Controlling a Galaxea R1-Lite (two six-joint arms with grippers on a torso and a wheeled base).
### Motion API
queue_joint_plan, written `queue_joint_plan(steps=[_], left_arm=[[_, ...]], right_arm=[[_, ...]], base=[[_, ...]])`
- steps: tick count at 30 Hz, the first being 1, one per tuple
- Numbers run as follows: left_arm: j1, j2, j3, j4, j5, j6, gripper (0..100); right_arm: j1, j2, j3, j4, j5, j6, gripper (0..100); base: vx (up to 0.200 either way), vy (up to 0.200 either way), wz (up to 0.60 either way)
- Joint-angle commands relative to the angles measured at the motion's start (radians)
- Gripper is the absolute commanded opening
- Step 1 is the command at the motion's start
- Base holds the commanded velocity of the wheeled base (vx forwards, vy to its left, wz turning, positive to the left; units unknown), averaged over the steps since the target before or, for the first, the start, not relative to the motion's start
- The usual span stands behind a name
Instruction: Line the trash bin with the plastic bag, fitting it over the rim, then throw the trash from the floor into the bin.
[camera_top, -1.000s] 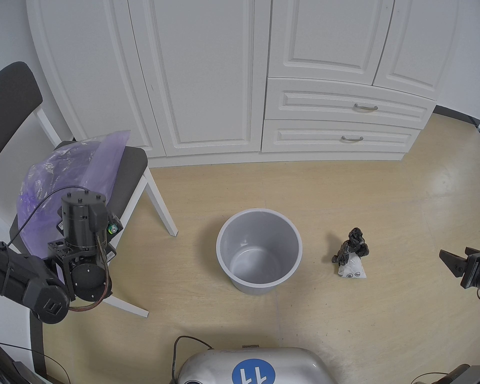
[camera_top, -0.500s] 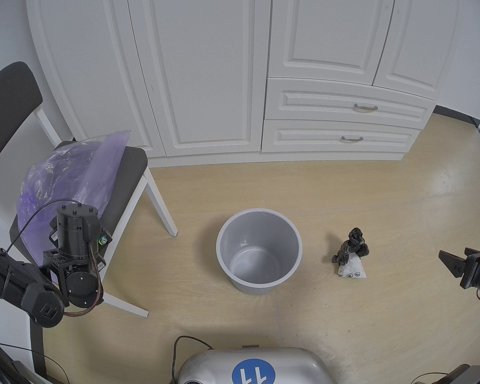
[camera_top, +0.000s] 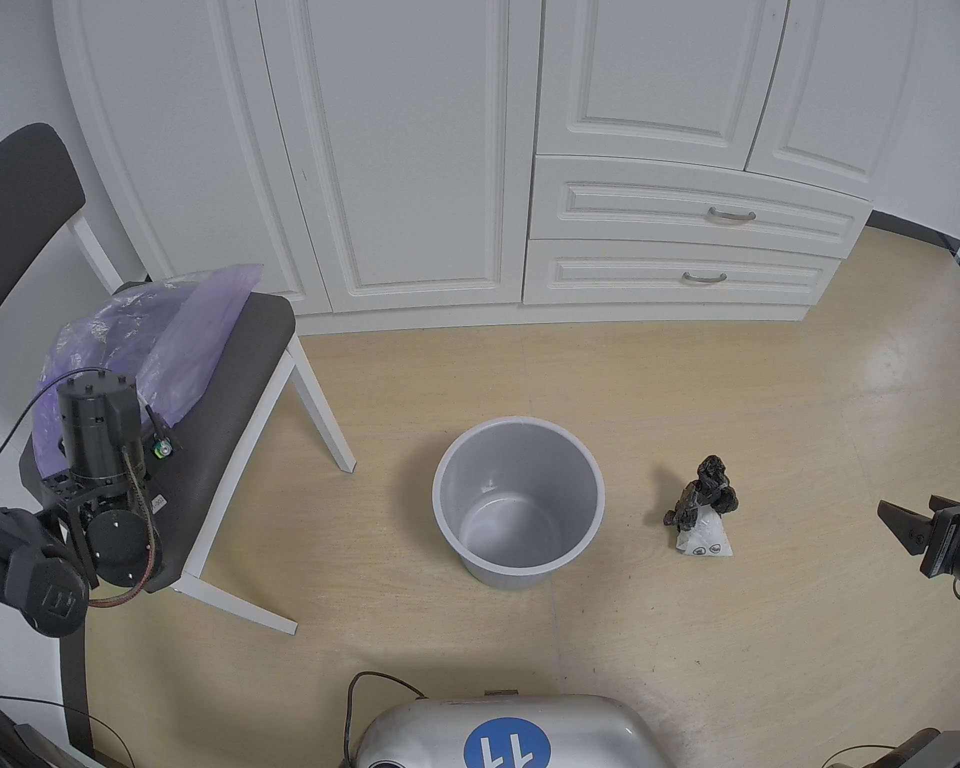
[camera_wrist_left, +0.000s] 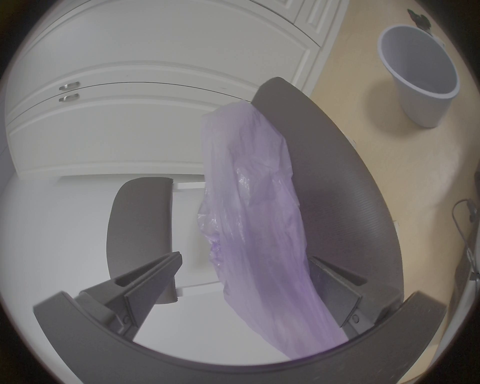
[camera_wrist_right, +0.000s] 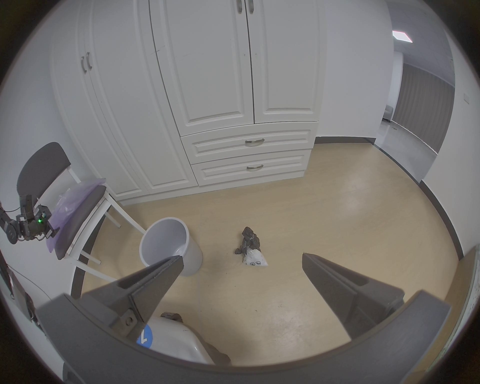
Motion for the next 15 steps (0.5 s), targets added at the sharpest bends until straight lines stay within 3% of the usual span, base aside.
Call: queue_joint_plan(steps=[1,15], left_arm=[[0.023,-0.065,-0.008,0.006,-0.002,0.006,100],[0.01,-0.102,-0.003,0.033,-0.023,0.001,100]], right_arm=[[-0.003,0.001,-0.002,0.0,0.001,0.0,100],[-0.004,-0.005,-0.002,0.0,0.001,0.0,100]], base=[[0.0,0.0,0.0],[0.0,0.0,0.0]])
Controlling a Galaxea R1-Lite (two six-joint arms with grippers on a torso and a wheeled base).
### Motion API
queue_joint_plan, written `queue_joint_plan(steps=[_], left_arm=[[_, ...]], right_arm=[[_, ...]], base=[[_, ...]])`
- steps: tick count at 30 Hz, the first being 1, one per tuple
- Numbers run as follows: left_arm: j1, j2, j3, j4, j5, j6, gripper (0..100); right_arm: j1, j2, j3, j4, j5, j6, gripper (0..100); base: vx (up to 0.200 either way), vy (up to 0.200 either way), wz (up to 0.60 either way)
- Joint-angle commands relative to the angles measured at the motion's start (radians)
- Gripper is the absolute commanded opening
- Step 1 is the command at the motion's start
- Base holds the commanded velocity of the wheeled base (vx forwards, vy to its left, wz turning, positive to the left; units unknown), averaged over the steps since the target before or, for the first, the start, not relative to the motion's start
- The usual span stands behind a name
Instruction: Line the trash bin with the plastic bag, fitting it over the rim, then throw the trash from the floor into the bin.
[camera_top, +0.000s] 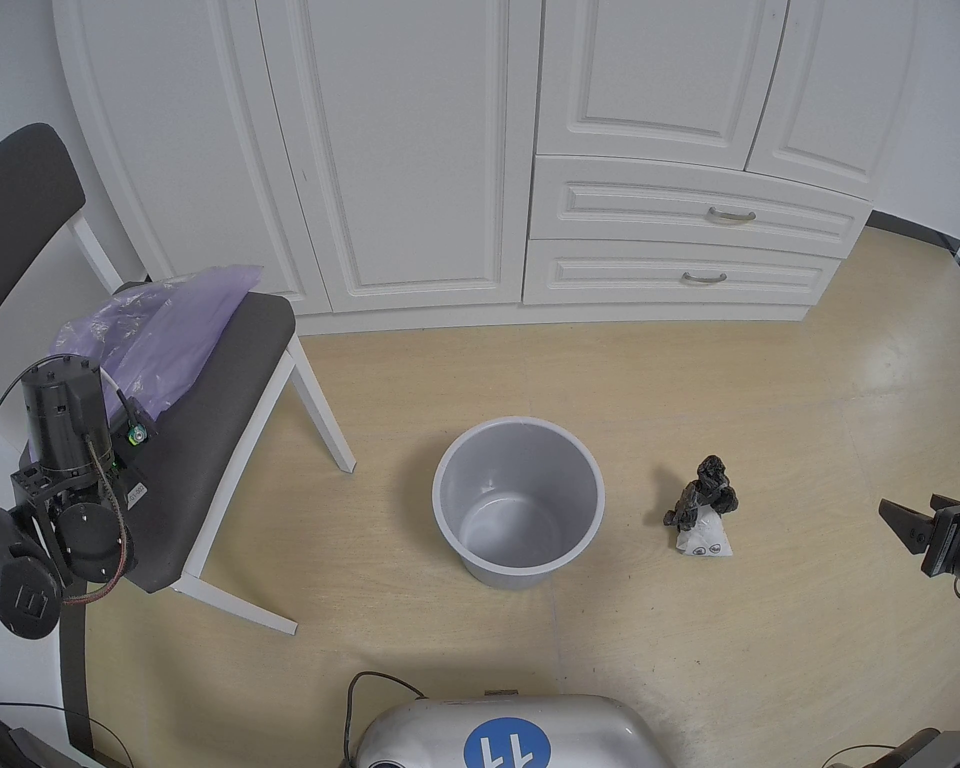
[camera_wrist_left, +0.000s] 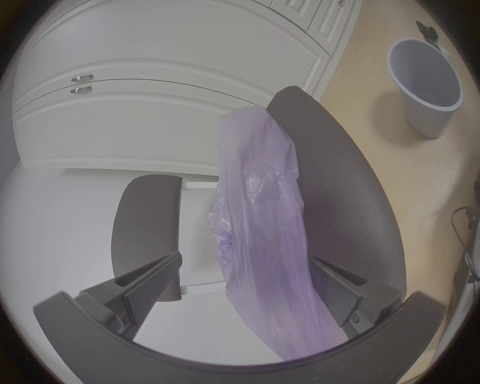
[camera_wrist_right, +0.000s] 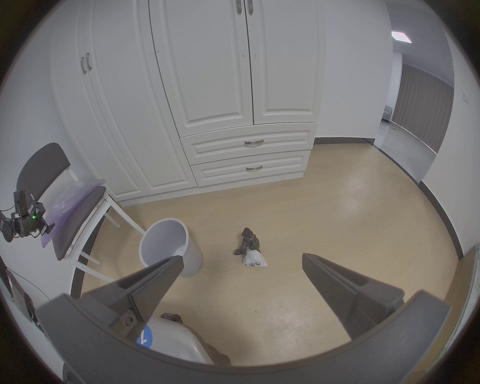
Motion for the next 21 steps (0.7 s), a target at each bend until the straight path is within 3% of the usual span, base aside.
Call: queue_joint_plan(steps=[1,7,21], left_arm=[[-0.006,-0.011,0.003,0.001,-0.004,-0.008,100],[-0.012,-0.012,0.001,0.001,-0.142,-0.046,100],[0.002,-0.003,0.017,-0.004,-0.146,-0.058,100]], right_arm=[[0.0,-0.002,0.0,0.0,0.001,0.0,100],[0.0,0.001,0.0,0.0,0.001,0.0,100],[0.0,-0.002,0.0,0.0,0.001,0.0,100]], base=[[0.0,0.0,0.0],[0.0,0.0,0.0],[0.0,0.0,0.0]])
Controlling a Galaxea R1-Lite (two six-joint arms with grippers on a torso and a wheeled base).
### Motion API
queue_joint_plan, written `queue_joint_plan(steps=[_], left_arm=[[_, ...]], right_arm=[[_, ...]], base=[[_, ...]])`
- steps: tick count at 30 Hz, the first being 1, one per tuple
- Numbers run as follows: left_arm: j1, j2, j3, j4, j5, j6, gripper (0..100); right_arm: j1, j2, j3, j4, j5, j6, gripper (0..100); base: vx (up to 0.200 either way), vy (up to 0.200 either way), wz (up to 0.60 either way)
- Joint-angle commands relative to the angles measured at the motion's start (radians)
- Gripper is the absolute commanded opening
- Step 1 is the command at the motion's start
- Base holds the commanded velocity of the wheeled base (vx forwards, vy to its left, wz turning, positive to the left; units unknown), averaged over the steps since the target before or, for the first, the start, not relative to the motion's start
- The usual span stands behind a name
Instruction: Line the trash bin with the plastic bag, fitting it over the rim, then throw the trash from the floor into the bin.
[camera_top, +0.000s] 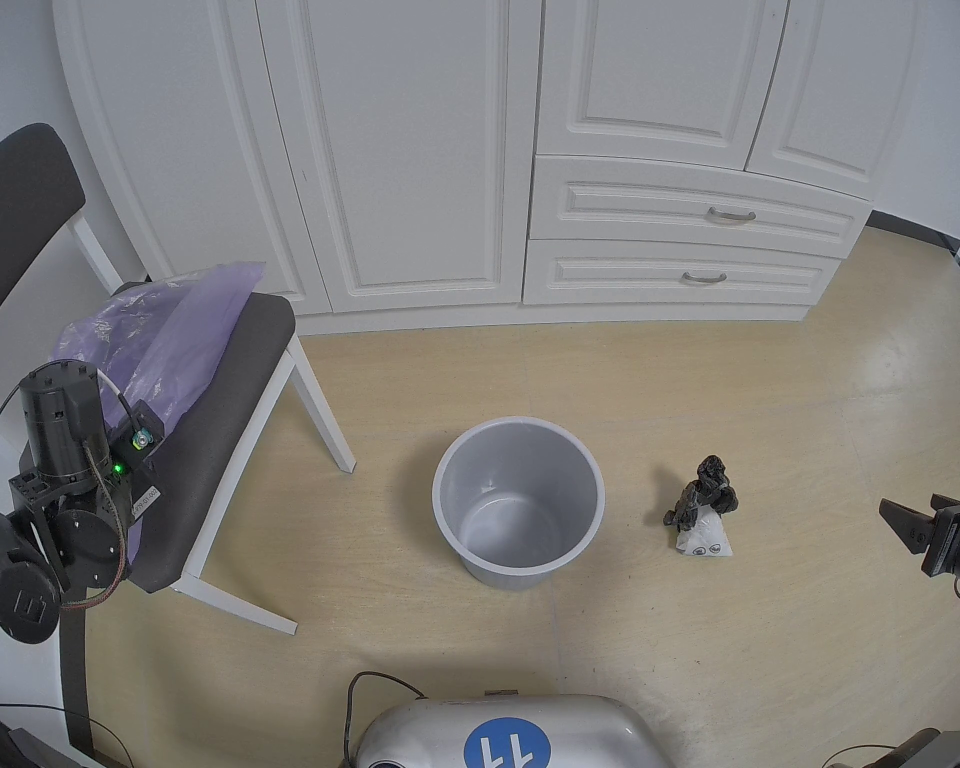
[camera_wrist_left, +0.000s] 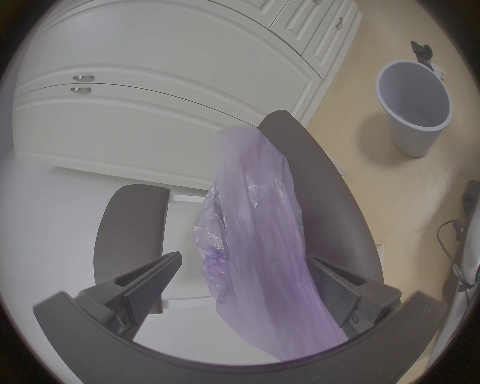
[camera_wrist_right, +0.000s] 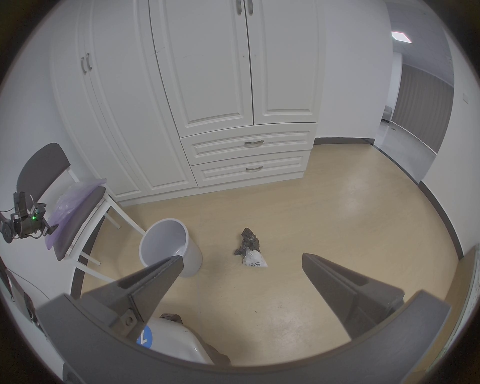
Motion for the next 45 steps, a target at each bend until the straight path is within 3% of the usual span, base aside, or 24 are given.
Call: queue_joint_plan(steps=[1,7,21,26,29,45], left_arm=[[-0.005,0.015,-0.001,-0.004,-0.002,-0.028,100],[-0.01,0.067,-0.003,-0.024,-0.09,-0.12,100],[-0.005,0.038,-0.004,-0.027,-0.102,-0.13,100],[-0.007,0.038,-0.003,-0.025,-0.108,-0.197,100],[0.003,0.041,-0.001,-0.024,-0.16,-0.237,100],[0.086,0.028,0.022,-0.015,-0.169,-0.214,100]], right_arm=[[0.0,-0.001,0.0,0.0,0.001,0.0,100],[0.0,-0.001,0.0,0.0,0.001,0.0,100],[0.0,-0.001,0.0,0.0,0.001,0.0,100],[0.0,-0.001,0.0,0.0,0.001,0.0,100],[0.0,-0.001,0.0,0.0,0.001,0.0,100],[0.0,-0.001,0.0,0.0,0.001,0.0,100]], base=[[0.0,0.0,0.0],[0.0,0.0,0.0],[0.0,0.0,0.0],[0.0,0.0,0.0],[0.0,0.0,0.0],[0.0,0.0,0.0]])
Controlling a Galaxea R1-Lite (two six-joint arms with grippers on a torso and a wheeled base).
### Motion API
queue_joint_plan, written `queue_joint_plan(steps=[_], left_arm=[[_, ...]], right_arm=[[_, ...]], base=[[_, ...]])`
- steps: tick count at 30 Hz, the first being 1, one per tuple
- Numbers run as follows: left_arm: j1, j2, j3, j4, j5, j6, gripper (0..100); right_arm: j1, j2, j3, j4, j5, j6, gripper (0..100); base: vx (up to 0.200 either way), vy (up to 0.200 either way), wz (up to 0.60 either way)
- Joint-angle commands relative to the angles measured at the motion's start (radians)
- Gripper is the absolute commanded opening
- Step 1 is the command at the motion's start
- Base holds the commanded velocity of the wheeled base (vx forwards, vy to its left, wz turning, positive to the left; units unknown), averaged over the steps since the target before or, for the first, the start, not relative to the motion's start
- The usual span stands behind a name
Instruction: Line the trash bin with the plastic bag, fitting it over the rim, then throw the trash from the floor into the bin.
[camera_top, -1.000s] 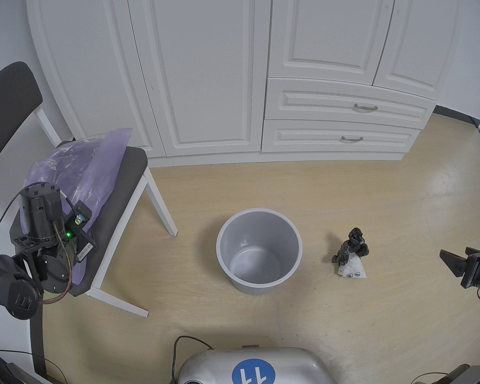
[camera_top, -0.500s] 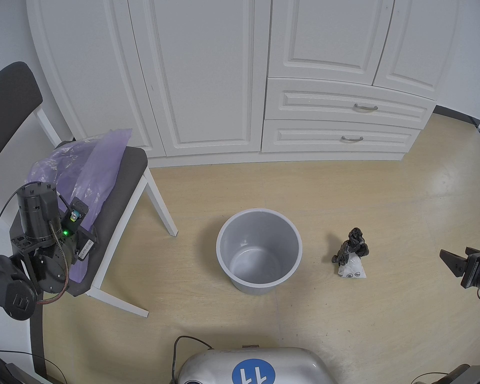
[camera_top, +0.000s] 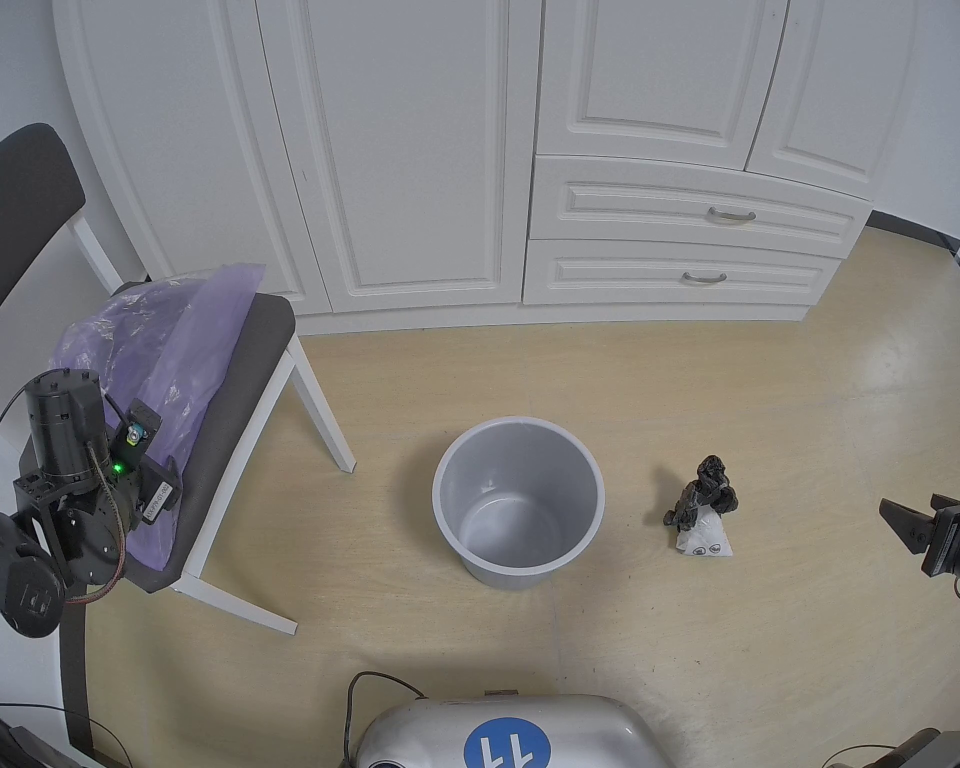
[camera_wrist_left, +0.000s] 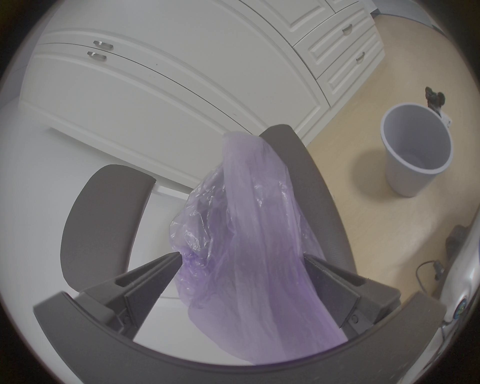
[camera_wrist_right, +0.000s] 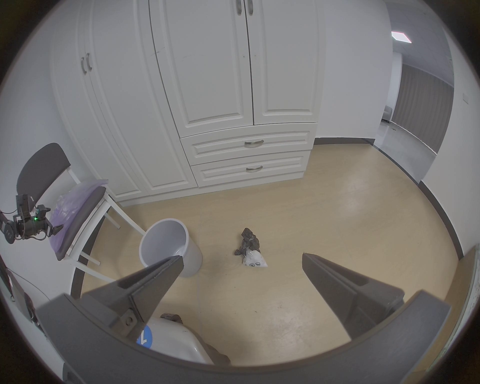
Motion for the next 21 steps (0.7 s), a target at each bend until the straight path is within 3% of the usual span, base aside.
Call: queue_joint_plan(steps=[1,8,12,14,21], left_arm=[[0.04,-0.002,0.009,0.0,0.004,0.03,100],[0.063,0.011,0.006,-0.011,0.016,0.222,100],[0.035,0.059,-0.001,-0.012,0.073,0.225,100],[0.023,0.091,-0.016,-0.014,0.157,0.231,100],[0.023,0.177,-0.059,-0.014,0.233,0.232,100]], right_arm=[[0.0,0.0,0.0,0.0,0.0,0.0,100],[0.0,0.0,0.003,0.0,0.0,-0.007,100],[0.0,0.0,0.006,0.0,0.0,-0.01,100],[0.0,0.003,0.008,0.0,0.0,-0.012,100],[0.0,-0.003,0.014,0.0,0.0,-0.027,100]], base=[[0.0,0.0,0.0],[0.0,0.0,0.0],[0.0,0.0,0.0],[0.0,0.0,0.0],[0.0,0.0,0.0]])
